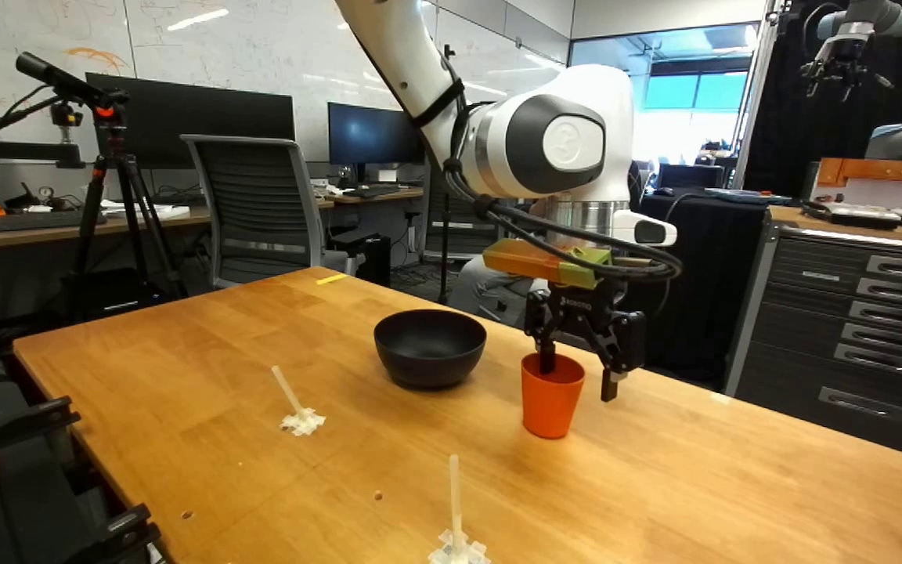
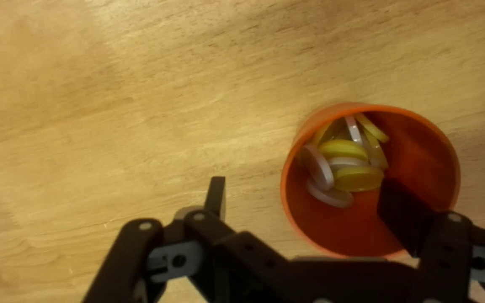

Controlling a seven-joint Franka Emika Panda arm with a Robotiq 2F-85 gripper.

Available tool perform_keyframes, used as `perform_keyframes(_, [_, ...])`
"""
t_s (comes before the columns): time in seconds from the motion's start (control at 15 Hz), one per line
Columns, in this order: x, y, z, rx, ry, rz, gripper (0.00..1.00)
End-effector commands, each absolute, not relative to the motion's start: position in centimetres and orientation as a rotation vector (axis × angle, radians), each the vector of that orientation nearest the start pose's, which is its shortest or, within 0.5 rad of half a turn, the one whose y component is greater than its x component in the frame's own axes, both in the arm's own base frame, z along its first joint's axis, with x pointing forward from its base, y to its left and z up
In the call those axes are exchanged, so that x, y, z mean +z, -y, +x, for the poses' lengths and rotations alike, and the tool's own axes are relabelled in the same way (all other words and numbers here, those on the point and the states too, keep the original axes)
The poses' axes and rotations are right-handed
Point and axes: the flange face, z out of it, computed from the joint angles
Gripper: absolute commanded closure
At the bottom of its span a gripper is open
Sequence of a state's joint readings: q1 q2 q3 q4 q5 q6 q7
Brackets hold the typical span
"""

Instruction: Pour the content of the orange cup in the black bowl

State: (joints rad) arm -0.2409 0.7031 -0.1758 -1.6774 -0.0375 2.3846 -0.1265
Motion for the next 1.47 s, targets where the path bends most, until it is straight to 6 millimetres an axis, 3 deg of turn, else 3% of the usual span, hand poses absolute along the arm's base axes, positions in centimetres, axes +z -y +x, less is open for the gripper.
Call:
perform_keyframes(0.0, [21.2, 25.9, 62.0, -0.011, -0.342, -3.243, 0.29])
perform_keyframes(0.07, [21.2, 25.9, 62.0, -0.008, -0.345, -3.243, 0.29])
perform_keyframes(0.6, [21.0, 25.7, 61.7, 0.001, -0.362, -3.221, 0.93])
perform_keyframes(0.67, [21.0, 25.6, 61.7, -0.001, -0.363, -3.218, 0.97])
perform_keyframes(1.0, [22.1, 25.1, 61.7, -0.029, -0.375, -3.204, 0.99])
perform_keyframes(1.4, [21.6, 24.9, 61.1, 0.007, -0.380, -3.234, 0.99])
